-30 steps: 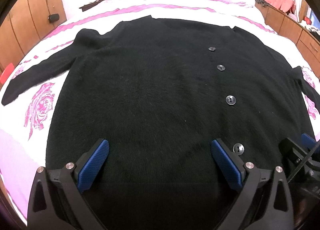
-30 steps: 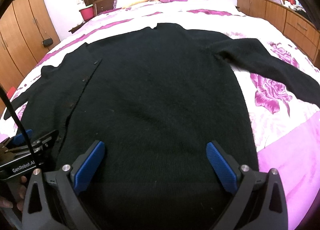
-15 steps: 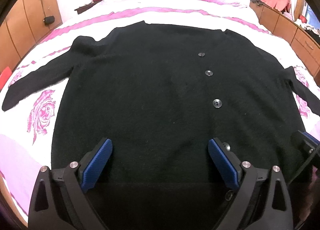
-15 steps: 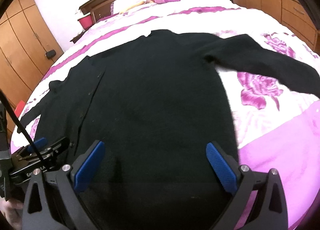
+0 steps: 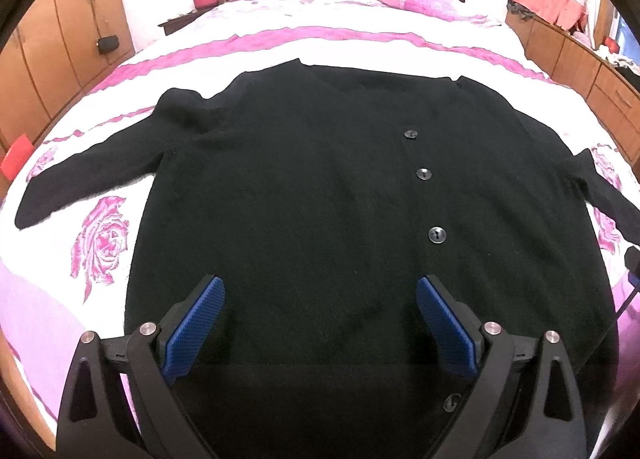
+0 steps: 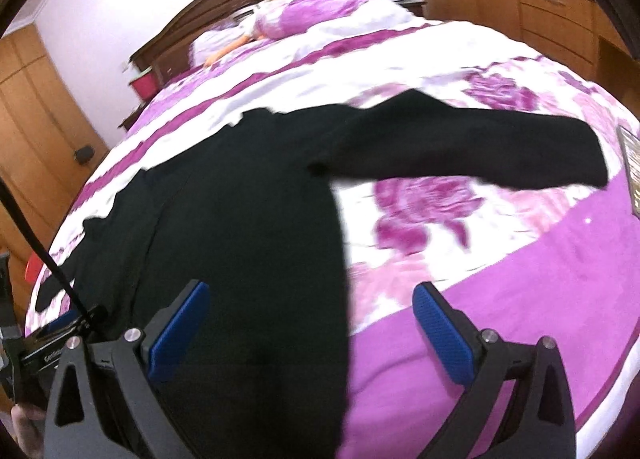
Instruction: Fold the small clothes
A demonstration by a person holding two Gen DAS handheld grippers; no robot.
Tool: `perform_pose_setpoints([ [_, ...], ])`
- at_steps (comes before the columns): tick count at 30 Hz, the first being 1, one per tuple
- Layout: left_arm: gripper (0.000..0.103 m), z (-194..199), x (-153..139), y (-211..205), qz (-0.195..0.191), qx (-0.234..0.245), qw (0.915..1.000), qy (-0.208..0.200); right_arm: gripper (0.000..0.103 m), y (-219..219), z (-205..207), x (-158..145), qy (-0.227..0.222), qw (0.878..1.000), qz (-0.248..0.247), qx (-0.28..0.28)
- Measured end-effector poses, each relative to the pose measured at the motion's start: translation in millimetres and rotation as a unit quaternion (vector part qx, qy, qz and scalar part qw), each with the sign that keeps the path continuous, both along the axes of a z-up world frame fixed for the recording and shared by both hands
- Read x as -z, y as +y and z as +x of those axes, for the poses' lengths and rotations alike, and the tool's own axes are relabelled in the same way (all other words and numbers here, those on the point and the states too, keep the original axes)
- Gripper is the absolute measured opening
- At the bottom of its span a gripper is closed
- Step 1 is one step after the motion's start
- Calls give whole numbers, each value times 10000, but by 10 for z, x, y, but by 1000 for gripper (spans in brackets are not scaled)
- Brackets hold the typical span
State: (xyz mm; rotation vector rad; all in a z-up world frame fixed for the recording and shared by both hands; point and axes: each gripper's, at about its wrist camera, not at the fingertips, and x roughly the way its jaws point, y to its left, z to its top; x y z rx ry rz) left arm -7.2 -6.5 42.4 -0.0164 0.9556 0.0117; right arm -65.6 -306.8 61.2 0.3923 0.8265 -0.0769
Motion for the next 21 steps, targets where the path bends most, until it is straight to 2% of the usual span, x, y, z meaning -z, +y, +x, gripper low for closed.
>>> perform_pose_setpoints([
  [10,94,109,68,-18,60,-65,9999,64,103,-831,68,142,81,9919,916,874],
  [17,94,183,191,-34,101,-173,9995,244,103,-1438,280,268,114,9802,1170,1591],
  [21,94,214,288,-35,43,-242,9990,368,103,-1637,389,394,146,9749,1353,1760],
])
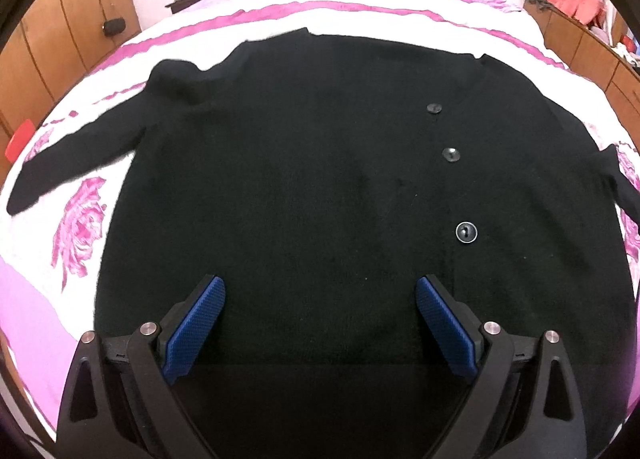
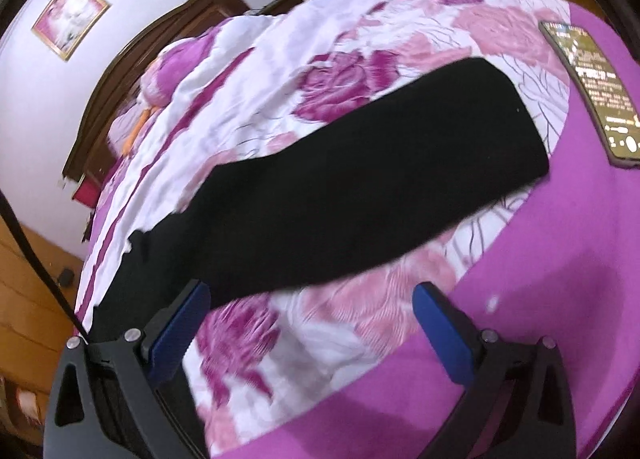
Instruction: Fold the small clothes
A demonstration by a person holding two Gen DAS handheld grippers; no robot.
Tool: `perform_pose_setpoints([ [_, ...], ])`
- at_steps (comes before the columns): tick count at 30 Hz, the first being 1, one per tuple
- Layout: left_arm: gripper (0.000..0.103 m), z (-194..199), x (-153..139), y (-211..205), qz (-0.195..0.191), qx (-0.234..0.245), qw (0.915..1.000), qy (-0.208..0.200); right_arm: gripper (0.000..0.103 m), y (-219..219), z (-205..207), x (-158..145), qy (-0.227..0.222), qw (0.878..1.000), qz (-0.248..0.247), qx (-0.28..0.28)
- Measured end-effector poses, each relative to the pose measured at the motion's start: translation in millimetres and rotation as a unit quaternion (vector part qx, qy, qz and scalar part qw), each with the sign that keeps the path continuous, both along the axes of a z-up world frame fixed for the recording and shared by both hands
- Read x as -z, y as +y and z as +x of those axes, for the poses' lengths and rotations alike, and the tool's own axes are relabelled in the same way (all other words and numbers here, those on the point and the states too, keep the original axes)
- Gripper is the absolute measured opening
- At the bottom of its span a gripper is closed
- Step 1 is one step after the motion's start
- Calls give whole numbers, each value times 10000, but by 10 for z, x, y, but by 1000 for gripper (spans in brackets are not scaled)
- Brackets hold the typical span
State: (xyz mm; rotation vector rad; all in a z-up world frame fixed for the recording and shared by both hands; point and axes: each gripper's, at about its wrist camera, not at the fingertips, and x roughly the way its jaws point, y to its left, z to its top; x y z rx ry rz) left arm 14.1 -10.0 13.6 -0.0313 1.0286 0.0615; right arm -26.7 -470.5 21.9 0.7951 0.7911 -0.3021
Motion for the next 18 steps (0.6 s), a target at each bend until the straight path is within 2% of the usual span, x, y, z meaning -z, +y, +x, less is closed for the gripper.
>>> perform_pose_setpoints([
  [7,97,29,80,-21,54,-41,10000,-40,103,-122,235,174,-133,9995,-176,226],
  [15,99,33,114,-23,96,-49,9999,-125,103,-113,343,153,-280,9972,-627,309],
  [16,99,31,115,-21,95,-47,9998,-138,101,-122,335,148,-315,9970,-629,335],
  [18,99,26,116,-18,90,-43,9998,-162,92,-144,294,130,-352,9962,-659,452],
])
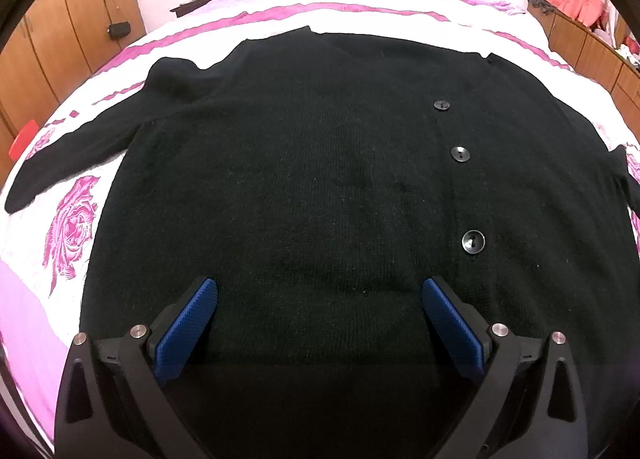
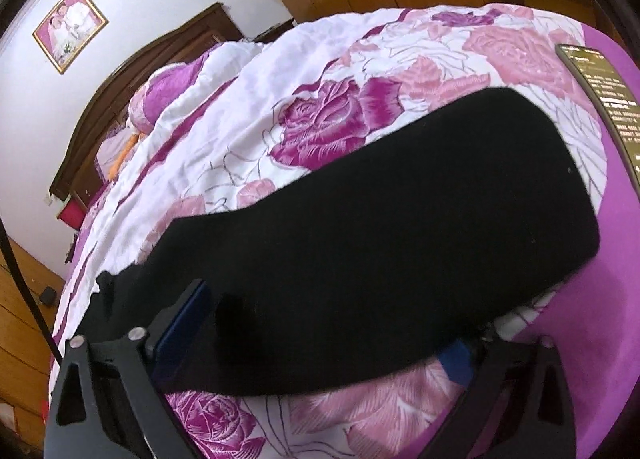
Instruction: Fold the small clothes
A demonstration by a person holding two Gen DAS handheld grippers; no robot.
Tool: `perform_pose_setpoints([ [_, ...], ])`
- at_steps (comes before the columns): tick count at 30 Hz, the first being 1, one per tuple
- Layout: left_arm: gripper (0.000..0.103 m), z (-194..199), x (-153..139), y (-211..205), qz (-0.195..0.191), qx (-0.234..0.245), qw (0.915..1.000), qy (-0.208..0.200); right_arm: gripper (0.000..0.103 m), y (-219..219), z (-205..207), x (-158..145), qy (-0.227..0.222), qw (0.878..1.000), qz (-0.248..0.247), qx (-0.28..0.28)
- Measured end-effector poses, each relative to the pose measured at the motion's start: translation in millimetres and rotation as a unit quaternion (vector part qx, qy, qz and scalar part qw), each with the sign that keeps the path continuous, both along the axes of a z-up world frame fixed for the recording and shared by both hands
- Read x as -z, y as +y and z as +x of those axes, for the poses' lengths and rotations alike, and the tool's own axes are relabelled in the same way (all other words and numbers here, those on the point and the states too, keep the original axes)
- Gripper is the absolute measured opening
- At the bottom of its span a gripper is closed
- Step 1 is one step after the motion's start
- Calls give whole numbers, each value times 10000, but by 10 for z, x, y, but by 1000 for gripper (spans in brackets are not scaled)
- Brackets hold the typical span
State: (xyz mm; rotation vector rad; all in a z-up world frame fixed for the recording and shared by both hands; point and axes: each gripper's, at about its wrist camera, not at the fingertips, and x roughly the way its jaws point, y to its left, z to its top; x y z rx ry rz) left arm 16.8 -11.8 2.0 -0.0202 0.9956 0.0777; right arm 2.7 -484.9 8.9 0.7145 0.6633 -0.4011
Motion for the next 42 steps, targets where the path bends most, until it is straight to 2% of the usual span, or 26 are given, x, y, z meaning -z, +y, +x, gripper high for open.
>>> perform_pose_setpoints([
  [1,99,1,0,1,-1,1,10000,-2,80,-23,-23,-11,-26,10000,-4,77],
  [2,99,3,-3,-1,3,3,10000,2,63,-46,-50,-19,-65,9999,27,123],
  [3,99,3,-8,-2,10,8,10000,7,53,-87,-71,-23,-111,9998,94,159],
  [4,99,4,-16,-6,18,14,10000,14,26,-129,-83,-25,-129,9996,177,172],
  [5,99,2,-32,-3,16,27,10000,22,5,-164,-84,-29,-125,9995,259,142],
  [7,98,-3,-60,9,-13,46,10000,30,4,-185,-98,-105,-232,9994,273,39],
  [15,93,-20,-187,103,-143,70,9999,-24,4,141,-74,-727,-709,9944,-316,-710],
  [19,93,-44,-275,188,-168,38,9998,-124,4,407,15,-1034,-938,9879,-522,-1116],
  [28,92,-67,-432,504,-270,-240,9987,-353,3,1229,308,-1502,-1231,9707,-782,-1909],
  [35,92,-73,-484,771,-364,-488,9970,-476,3,2005,568,-1721,-1418,9520,-890,-2563],
  [42,92,-112,-500,1028,-338,-719,9951,-583,3,2795,869,-1600,-1462,9291,-713,-3321],
])
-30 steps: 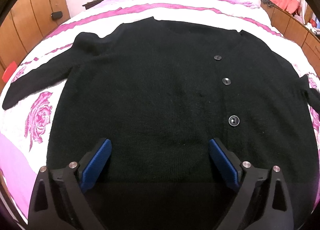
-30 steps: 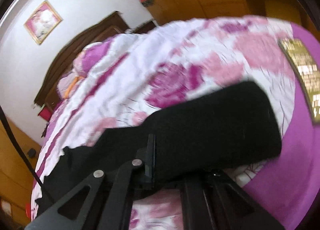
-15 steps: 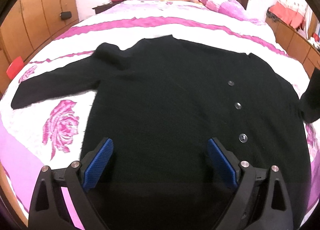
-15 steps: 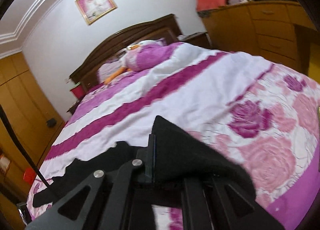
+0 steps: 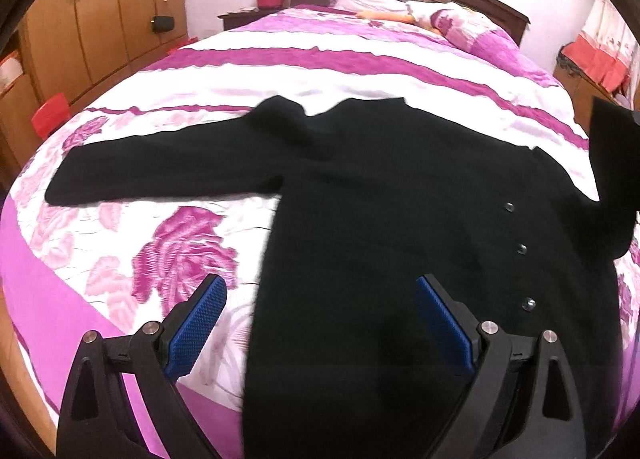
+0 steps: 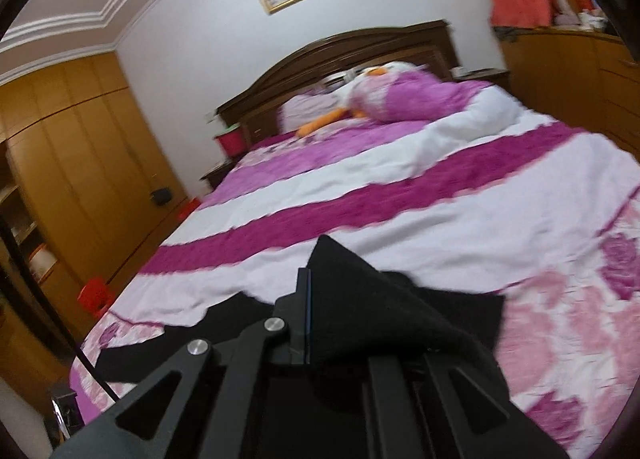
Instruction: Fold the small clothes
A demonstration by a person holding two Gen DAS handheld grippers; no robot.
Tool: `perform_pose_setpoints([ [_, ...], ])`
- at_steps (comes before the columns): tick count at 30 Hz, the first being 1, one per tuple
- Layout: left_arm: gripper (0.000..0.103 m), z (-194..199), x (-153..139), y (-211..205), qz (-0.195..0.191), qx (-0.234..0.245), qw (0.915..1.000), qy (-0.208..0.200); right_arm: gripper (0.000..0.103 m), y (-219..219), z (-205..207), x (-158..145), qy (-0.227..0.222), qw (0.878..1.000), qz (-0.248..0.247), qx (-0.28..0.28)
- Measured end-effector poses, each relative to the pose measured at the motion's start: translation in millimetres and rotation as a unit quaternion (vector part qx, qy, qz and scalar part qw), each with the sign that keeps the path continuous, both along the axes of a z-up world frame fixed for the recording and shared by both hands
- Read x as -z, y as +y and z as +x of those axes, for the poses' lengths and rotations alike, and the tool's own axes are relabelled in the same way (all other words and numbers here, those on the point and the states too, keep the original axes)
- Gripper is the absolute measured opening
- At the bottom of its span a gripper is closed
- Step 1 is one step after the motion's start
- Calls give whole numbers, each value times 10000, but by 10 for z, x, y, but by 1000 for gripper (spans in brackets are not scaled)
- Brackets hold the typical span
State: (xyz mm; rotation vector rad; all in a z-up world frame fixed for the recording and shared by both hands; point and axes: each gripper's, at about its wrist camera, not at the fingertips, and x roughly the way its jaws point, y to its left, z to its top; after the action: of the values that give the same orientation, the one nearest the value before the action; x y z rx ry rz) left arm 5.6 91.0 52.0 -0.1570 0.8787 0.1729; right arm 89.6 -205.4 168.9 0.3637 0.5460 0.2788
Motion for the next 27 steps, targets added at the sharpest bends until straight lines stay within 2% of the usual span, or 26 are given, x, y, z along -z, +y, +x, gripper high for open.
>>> perform_pose_setpoints([
  [3,92,-5,31,99,-23,-88,10000,20,3,312,152,223,206,9991,95,-345],
  [8,92,-13,88,226,-24,-217,9998,47,4,748,367,734,668,9942,-134,-831],
  [15,92,-6,116,305,-41,-258,9996,64,6,1009,475,1318,1419,9817,-189,-1253],
  [17,92,16,117,292,-55,-237,9997,67,23,1044,448,1372,1576,9776,-204,-1380],
  [18,92,25,117,287,-53,-227,9997,67,28,1044,422,1368,1591,9764,-199,-1444],
  [20,92,54,113,258,-47,-187,9998,66,46,1046,342,1338,1577,9745,-125,-1591],
  [23,92,99,92,193,-40,-100,9999,60,54,956,175,1246,1521,9732,43,-1724],
  [27,92,182,6,63,-85,80,9999,-1,55,770,-22,1094,1426,9759,187,-1642],
])
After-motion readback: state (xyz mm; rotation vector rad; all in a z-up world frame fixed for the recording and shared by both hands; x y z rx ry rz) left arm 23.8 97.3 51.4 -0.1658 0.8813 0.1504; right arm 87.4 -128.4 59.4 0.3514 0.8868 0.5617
